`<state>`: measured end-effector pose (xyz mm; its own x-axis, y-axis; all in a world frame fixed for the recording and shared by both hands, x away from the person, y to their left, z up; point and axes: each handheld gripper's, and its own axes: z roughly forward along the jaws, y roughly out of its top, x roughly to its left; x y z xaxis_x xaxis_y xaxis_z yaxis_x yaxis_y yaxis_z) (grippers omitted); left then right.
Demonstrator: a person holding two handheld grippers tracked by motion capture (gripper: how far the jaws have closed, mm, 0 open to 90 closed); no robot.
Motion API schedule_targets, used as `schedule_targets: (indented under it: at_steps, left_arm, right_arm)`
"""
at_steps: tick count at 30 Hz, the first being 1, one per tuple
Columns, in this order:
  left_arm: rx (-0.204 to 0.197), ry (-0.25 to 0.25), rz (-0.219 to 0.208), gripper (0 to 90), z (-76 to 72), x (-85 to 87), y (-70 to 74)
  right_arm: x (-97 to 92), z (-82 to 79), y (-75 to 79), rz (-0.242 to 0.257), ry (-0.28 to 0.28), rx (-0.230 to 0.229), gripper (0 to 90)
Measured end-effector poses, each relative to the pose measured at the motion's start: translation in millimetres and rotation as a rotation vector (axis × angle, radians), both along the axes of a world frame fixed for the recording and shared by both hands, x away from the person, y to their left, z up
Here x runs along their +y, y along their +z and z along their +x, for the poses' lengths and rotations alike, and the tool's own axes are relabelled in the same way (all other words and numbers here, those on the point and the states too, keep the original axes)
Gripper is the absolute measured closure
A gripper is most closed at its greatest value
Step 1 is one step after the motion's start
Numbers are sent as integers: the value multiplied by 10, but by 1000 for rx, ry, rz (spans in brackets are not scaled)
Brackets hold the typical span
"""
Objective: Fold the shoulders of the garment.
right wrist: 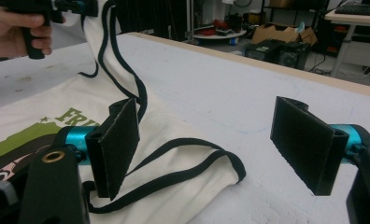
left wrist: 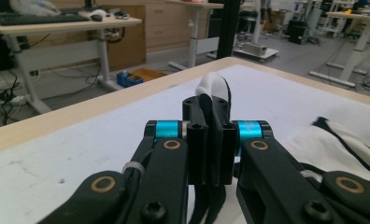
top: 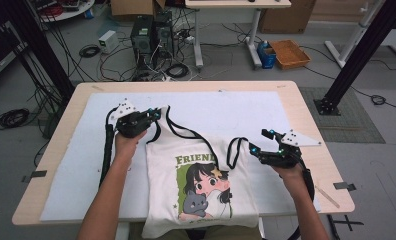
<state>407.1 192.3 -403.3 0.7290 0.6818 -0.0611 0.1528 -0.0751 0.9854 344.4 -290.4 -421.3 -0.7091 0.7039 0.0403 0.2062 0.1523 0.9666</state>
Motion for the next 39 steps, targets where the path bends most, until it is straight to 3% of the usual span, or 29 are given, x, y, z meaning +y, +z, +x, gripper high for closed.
schedule_targets:
  at_steps: [5,10,14,19,22,25,28,30,32,34,39]
  left_arm:
    - [-35,-35,18,863,-272,-3,-76]
    - [-37,-64,64,859,-526,-29,-206]
    - [-35,-80,69,857,-662,-17,-308]
    - [-44,-117,136,838,-766,-40,-323]
    - [-6,-146,111,708,-789,-22,-310]
    - [-19,-164,29,482,-810,38,-276]
    - [-61,-143,-41,403,-837,108,-215]
    - [-56,-114,-34,403,-836,118,-216]
    - [-31,-91,-6,403,-810,94,-246]
    - [-13,-76,6,403,-783,60,-277]
    - [-14,-46,2,403,-747,56,-294]
  right_arm:
    - [4,4,-8,-2,2,10,238]
    - [27,-3,-12,-10,9,11,238]
    - [28,-10,-11,-9,6,12,238]
    - [49,-12,-17,-16,9,15,238]
    - [50,-13,-17,-17,8,16,238]
    - [42,-11,-17,-18,8,16,238]
    - [54,-12,-23,-21,10,27,239]
    - [79,-17,-26,-34,16,29,260]
    - [131,-28,-31,-48,46,50,322]
    - [224,-46,-48,-87,110,77,406]
    - [611,-131,-118,-271,309,110,535]
